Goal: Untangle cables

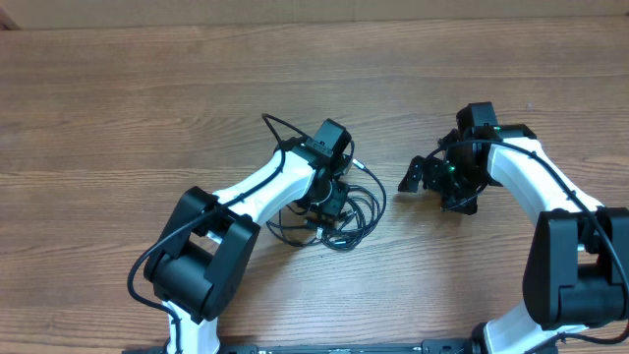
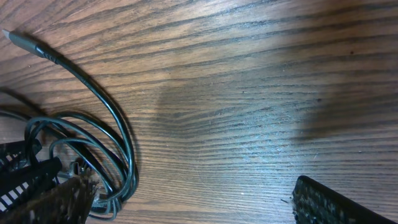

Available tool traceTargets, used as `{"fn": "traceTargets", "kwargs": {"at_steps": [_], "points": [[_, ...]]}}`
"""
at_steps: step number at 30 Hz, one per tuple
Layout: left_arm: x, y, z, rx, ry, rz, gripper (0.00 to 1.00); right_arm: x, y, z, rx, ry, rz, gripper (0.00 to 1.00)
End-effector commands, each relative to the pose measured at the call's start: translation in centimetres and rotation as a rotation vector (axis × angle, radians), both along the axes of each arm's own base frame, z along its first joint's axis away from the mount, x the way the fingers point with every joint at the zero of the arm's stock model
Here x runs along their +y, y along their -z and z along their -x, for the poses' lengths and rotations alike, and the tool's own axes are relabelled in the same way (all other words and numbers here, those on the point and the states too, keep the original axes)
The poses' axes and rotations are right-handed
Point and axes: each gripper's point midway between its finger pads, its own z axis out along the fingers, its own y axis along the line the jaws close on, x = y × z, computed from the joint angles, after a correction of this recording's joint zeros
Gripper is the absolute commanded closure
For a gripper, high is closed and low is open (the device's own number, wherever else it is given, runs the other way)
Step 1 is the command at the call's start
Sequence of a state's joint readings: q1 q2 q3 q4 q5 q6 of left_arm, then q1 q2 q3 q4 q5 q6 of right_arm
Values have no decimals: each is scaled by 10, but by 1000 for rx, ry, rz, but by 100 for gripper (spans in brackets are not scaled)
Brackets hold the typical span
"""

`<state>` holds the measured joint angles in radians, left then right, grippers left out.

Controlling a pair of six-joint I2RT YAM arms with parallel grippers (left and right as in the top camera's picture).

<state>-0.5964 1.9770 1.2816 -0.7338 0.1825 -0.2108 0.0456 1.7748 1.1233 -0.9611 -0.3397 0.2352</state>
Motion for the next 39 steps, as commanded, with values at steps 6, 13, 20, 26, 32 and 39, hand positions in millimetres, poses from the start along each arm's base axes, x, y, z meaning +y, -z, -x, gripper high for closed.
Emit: {"fn": "traceTargets", "kwargs": {"at_steps": [6,13,20,26,32,39], "points": [[6,14,7,-44,-56,-54,63,-1,3,1,3,3,5,0],[1,0,-4,-65,-44,-37,96,1,2,1,5,2,-9,0],[-6,-72,-27,-145,1,-10,96,41,-20,3,-75,-172,-276,0],[4,-105,-37,-251,-24,-32,96,71,-49,11,-163,-309,-522,0],[-9,-154,-34,-314,-16,105,96,71,-48,9,-150,-279,-518,0],[-16,-185,-25,-341,2,197,96,78,-48,1,-125,-206,-516,0]]}}
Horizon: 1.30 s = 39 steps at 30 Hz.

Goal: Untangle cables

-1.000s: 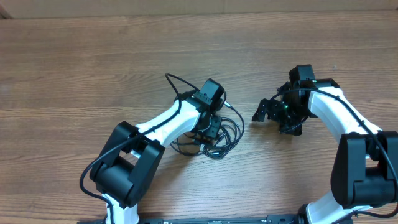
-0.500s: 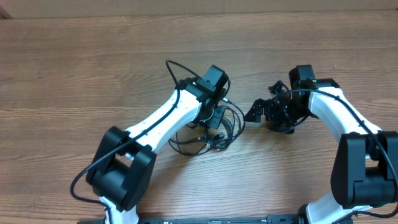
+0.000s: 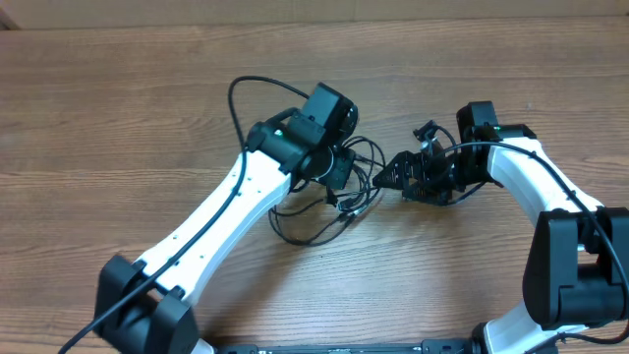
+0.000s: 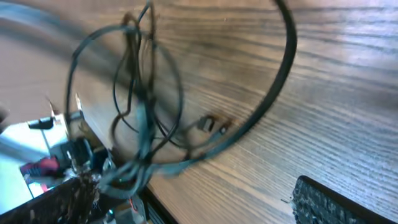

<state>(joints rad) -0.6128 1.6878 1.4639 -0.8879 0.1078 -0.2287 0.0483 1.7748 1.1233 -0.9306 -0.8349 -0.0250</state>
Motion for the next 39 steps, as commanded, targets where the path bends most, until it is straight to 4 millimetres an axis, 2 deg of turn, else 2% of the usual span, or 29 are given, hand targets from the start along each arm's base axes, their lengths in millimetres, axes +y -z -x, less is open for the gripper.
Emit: {"fn": "traceTargets", "kwargs": {"at_steps": [1,3,4,6,7,10,12,17,22,28,30,31,35,37,39], "points": [[-6,-29,0,-46,32,67,96,13,0,3,33,1,-19,0],[-6,-28,1,-40,34,68,96,21,2,5,33,-16,2,0],[-8,-29,2,-34,39,76,96,21,11,5,61,15,75,0],[-10,-29,4,-25,48,90,96,15,26,2,96,81,201,0],[-8,-30,3,-28,42,85,96,4,40,-1,116,159,352,0],[12,-33,-2,-36,-10,58,96,-18,55,-5,102,276,592,0],[32,-40,-6,-34,-56,56,96,-29,59,-8,84,330,685,0],[93,-67,-9,-52,-202,67,96,-37,59,-10,71,357,729,0],[132,-85,-9,-86,-310,82,96,-39,60,-10,67,361,741,0],[145,-81,-9,-68,-360,64,96,-39,60,-10,67,360,742,0],[171,-76,-11,-88,-462,-56,96,-40,60,-10,69,360,744,0],[195,-74,-9,-101,-571,-146,96,-41,60,-10,69,363,748,0],[245,-74,2,-113,-778,-317,96,-49,60,-13,52,378,787,0],[252,-70,6,-72,-807,-293,96,-51,60,-13,47,381,796,0],[246,-66,7,-33,-792,-232,95,-51,60,-13,47,381,796,0]]}}
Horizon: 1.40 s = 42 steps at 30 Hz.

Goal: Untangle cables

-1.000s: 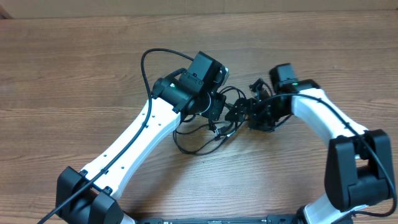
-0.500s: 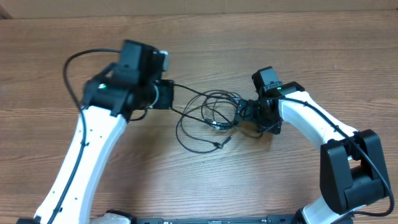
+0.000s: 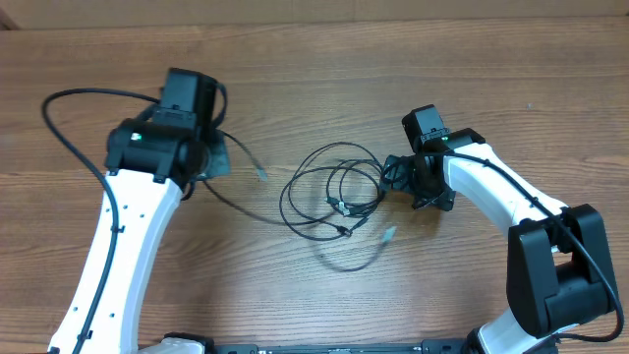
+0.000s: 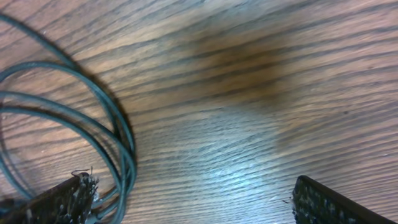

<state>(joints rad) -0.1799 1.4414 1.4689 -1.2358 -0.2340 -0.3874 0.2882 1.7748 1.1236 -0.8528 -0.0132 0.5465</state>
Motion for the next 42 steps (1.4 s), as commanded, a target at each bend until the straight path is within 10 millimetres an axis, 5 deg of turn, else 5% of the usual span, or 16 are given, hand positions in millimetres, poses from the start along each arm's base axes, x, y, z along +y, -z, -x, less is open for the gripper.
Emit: {"fn": "traceTargets", "kwargs": {"at_steps": [1,10,14,19,23,26,29,31,34,35,36,37,38,42], "points": [[7,-9,-3,-30,-55,54,95,-7,3,0,-3,13,34,0],[-18,10,-5,56,67,148,80,-7,3,0,-3,13,33,0],[-27,37,-5,164,98,172,68,-7,3,0,-3,10,34,0],[-66,71,-2,315,300,344,44,-5,3,0,1,8,21,0],[-76,98,0,418,300,376,39,8,2,5,23,-28,-48,0],[-96,114,0,456,342,400,39,35,-3,9,34,-133,-198,19],[-116,124,2,463,384,408,40,49,-7,13,44,-175,-278,49],[-131,134,3,451,406,403,41,53,-7,15,48,-182,-285,96],[-146,149,3,425,397,410,46,53,-7,15,46,-184,-281,96],[-148,152,3,418,399,412,47,53,-7,14,43,-184,-281,92],[-151,155,3,412,404,413,48,53,-7,12,37,-183,-278,60],[-154,159,4,408,413,412,47,53,-7,11,30,-183,-277,8],[-156,161,5,405,421,411,41,53,-7,10,29,-177,-278,0],[-161,168,12,414,439,406,18,53,-7,12,40,-151,-280,0]]}}
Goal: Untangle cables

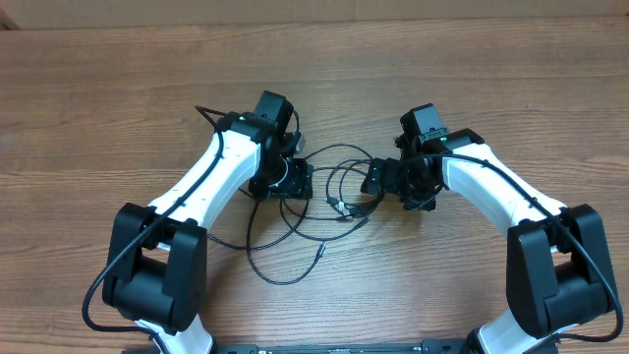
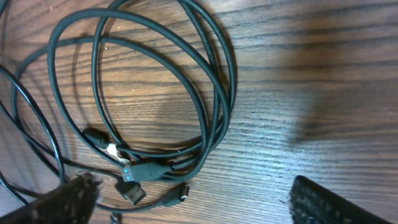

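Note:
Thin black cables (image 1: 339, 192) lie tangled at the table's middle, and one loose loop (image 1: 280, 265) trails toward the front. The right wrist view shows the coil (image 2: 155, 81) with USB plugs (image 2: 134, 180) knotted at its lower edge. My left gripper (image 1: 287, 181) is down at the coil's left side; its jaws are hidden under the wrist. My right gripper (image 1: 383, 182) (image 2: 193, 208) is open at the coil's right side, with its fingers (image 2: 323, 202) straddling cable ends and holding nothing.
Brown wooden table (image 1: 118, 88) all around. Both white arms reach in from the front, the left (image 1: 187, 206) and the right (image 1: 501, 192).
My left arm has come back from the far left to the coil's left edge. The cable it had stretched out now lies slack in front. The right gripper sits further over the coil.
First my left gripper was on the bundle at the centre, with the right one open off to its right. Then the bundle was raised between both grippers. Later the left arm stood far left with one cable drawn out. Now both grippers flank the looser coil.

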Available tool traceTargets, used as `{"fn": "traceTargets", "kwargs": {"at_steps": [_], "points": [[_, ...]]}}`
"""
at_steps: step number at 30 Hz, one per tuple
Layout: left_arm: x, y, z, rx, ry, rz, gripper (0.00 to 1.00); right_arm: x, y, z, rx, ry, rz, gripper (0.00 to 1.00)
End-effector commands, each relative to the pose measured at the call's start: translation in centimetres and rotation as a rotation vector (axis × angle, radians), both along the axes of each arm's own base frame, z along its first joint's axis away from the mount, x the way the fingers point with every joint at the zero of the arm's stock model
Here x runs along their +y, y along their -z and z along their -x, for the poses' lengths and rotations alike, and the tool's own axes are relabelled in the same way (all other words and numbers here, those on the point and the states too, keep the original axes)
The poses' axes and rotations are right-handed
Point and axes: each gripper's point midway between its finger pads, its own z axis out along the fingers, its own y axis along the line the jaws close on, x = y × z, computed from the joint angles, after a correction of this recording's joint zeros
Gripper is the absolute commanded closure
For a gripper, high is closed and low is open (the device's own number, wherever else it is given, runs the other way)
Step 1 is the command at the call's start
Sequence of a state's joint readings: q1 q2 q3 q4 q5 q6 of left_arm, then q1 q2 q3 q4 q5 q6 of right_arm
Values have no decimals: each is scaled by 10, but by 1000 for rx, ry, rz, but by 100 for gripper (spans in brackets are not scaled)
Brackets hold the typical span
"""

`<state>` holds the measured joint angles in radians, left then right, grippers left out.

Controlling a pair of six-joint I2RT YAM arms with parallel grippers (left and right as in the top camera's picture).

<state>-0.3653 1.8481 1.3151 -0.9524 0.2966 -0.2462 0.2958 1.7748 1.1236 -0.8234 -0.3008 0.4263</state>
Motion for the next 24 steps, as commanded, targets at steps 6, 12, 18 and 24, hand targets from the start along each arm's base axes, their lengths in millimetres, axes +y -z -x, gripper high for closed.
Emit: {"fn": "traceTargets", "kwargs": {"at_steps": [6,12,18,24], "points": [[-8,12,2,-6,10,10,0,3,2,1,7,11,-8,0],[-18,8,-22,-102,-6,53,0,3,2,1,7,11,-8,0],[-23,7,-28,-118,-39,67,0,3,2,1,7,11,-8,0],[-31,21,-14,-65,-7,45,0,3,2,1,7,11,-8,0]]}}
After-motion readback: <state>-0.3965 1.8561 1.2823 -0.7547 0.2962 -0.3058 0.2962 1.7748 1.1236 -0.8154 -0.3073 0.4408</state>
